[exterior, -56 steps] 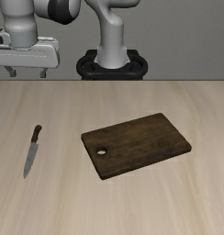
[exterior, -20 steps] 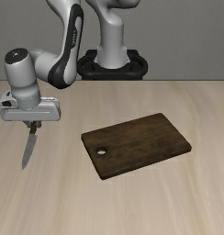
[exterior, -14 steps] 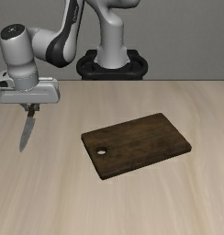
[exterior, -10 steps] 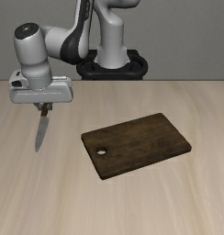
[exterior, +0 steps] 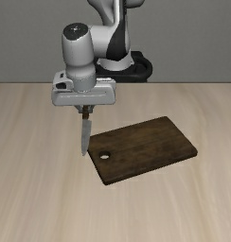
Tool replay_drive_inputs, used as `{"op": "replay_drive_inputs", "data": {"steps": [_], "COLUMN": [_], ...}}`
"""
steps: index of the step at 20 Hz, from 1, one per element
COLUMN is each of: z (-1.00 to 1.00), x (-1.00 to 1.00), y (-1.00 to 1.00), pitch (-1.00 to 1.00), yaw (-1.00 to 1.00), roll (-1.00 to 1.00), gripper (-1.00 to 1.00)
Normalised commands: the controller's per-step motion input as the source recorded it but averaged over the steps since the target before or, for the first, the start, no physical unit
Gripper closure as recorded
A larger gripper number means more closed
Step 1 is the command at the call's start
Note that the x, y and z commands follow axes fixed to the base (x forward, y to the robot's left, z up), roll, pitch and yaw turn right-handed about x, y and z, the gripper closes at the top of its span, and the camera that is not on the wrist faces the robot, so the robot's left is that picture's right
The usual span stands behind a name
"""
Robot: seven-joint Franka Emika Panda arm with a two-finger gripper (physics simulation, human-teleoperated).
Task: Pick up the knife and place it on the cutting board
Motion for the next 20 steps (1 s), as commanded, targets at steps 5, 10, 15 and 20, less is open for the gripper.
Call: {"op": "replay_drive_inputs", "data": {"steps": [5, 10, 15, 20], "z": [0.00, 0.00, 0.00, 0.00], "x": [0.00, 0.00, 0.00, 0.00], "y": [1.00, 1.00, 0.20, 0.00], "pitch": [0.00, 0.00, 0.00, 0.00], "yaw": [0.00, 0.00, 0.00, 0.00], "roll": [0.00, 0.00, 0.00, 0.00], "gripper": [1.00, 1.00, -1.00, -1.00]}}
